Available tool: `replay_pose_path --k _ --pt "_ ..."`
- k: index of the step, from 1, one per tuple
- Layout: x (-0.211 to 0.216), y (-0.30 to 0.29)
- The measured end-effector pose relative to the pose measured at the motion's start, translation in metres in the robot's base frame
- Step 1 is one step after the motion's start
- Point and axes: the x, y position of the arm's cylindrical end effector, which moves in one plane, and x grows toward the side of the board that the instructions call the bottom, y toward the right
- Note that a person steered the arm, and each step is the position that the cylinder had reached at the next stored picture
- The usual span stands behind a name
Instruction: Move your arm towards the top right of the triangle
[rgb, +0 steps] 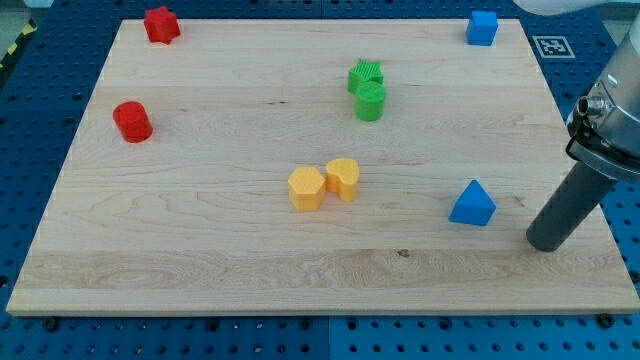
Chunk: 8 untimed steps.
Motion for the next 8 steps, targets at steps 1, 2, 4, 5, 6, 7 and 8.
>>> replay_pose_path --k 1,2,4,5,6,7,8 --pt "0.0 0.0" --pt "0.0 0.0" --pt "-0.01 0.024" --pt "-0.034 0.027" --pt "-0.07 0.027" --pt "-0.098 0.027" --pt "-0.104 0.027"
